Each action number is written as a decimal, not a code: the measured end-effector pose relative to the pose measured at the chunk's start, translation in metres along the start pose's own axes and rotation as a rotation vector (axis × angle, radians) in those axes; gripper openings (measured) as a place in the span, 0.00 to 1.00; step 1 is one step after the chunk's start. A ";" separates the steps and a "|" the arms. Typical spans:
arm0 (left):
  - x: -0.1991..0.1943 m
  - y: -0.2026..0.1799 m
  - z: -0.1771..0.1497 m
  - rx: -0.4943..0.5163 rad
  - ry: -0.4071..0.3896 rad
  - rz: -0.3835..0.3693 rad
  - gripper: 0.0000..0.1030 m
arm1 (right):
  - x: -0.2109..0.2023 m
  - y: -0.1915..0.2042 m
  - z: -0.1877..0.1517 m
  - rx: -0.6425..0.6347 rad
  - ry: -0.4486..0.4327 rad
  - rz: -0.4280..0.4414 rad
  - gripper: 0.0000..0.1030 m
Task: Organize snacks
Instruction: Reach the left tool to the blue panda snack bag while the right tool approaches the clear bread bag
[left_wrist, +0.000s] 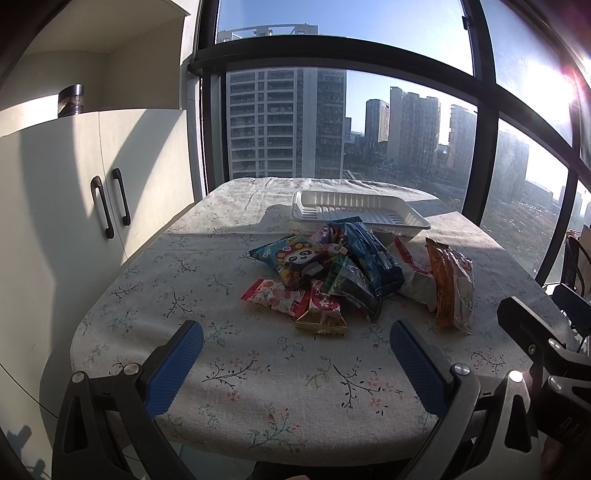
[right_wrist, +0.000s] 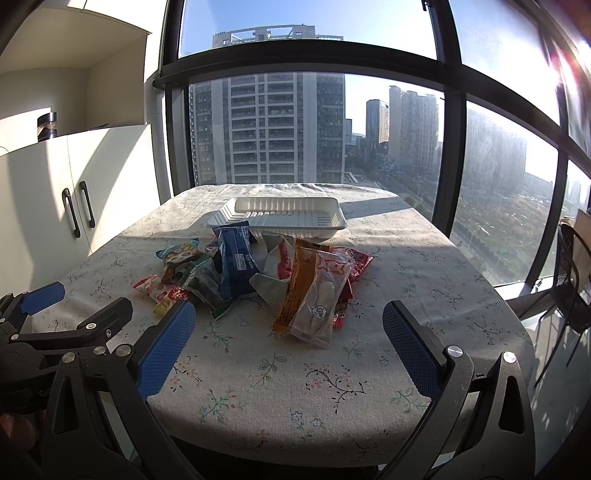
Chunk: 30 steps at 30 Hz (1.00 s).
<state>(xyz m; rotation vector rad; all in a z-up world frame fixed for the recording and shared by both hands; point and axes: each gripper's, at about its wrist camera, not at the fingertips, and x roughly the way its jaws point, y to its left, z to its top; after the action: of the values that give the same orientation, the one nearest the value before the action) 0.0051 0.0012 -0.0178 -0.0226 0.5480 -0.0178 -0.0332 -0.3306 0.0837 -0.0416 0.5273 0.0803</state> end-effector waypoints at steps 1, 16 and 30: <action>0.001 0.002 0.000 -0.008 0.004 -0.022 1.00 | 0.001 -0.001 -0.001 0.003 0.000 0.000 1.00; 0.061 0.058 0.006 -0.206 0.146 -0.144 1.00 | 0.031 -0.051 -0.008 0.156 -0.128 0.111 1.00; 0.128 0.048 0.074 -0.074 0.271 -0.176 0.97 | 0.116 -0.121 0.003 0.238 0.044 0.152 1.00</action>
<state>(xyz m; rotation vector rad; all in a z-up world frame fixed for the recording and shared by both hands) 0.1535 0.0471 -0.0222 -0.1420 0.8166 -0.1742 0.0786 -0.4437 0.0302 0.2296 0.5802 0.1650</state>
